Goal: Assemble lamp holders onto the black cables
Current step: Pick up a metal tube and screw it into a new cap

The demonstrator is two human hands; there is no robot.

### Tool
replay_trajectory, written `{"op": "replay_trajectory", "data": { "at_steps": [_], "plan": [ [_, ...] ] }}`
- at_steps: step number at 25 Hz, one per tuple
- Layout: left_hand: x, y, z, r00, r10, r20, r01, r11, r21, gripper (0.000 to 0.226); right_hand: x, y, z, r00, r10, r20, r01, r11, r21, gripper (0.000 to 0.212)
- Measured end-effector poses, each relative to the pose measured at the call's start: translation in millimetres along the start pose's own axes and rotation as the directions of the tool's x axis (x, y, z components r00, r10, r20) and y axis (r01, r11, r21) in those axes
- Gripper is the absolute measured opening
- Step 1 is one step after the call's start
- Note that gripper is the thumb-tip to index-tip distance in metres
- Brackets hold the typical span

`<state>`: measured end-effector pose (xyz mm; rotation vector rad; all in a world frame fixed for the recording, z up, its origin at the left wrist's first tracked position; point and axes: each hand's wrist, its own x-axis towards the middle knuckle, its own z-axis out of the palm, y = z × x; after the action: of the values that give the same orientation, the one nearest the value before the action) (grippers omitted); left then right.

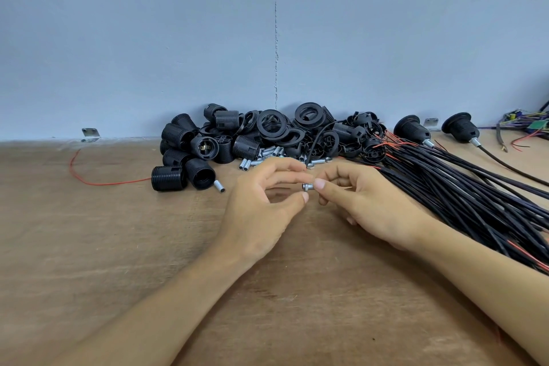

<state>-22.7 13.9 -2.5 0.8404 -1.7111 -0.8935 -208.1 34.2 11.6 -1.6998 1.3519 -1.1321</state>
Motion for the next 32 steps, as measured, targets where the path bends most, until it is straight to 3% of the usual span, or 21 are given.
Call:
{"op": "replay_trajectory", "data": {
  "at_steps": [4,7,9,11,15,20,26,32],
  "plan": [
    [-5.2,3.1,5.6,0.999,-0.033,0.036,0.032,0.999,0.021,0.029,2.4,3.1,-3.9,0.995,0.024,-0.099,-0.022,1.0,0.018,0.019],
    [-4.4,1.5,5.0,0.997,-0.065,-0.036,0.064,0.997,-0.032,0.039,2.8,3.7,-4.2,0.996,0.022,-0.084,-0.02,0.999,0.027,0.018],
    [-3.0,3.4,3.5,0.996,-0.088,0.013,0.088,0.995,-0.051,0.049,2.8,4.7,-2.6,0.998,0.016,-0.068,-0.016,1.0,0.0,0.017],
    [-1.5,4.7,2.0,0.994,-0.098,0.043,0.101,0.993,-0.06,0.044,3.3,5.6,-1.8,0.998,-0.003,-0.066,0.0,0.999,-0.05,0.017],
    [-1.0,5.0,1.1,0.996,-0.078,-0.043,0.074,0.994,-0.083,0.028,4.5,6.8,-2.7,0.996,-0.015,-0.088,0.007,0.995,-0.095,0.019],
    [-3.0,4.1,2.3,0.991,-0.131,0.039,0.133,0.989,-0.061,0.047,3.3,6.8,-1.9,0.996,-0.021,-0.085,0.014,0.996,-0.087,0.016],
    [-2.5,4.1,3.2,0.995,-0.098,0.014,0.098,0.994,-0.041,0.036,4.6,8.9,-2.0,0.994,-0.034,-0.099,0.024,0.994,-0.106,0.02],
    [-3.0,0.6,2.6,0.991,-0.125,0.044,0.126,0.992,-0.003,0.047,5.3,11.0,-1.9,0.995,-0.031,-0.093,0.023,0.996,-0.082,0.018]
  ]
}}
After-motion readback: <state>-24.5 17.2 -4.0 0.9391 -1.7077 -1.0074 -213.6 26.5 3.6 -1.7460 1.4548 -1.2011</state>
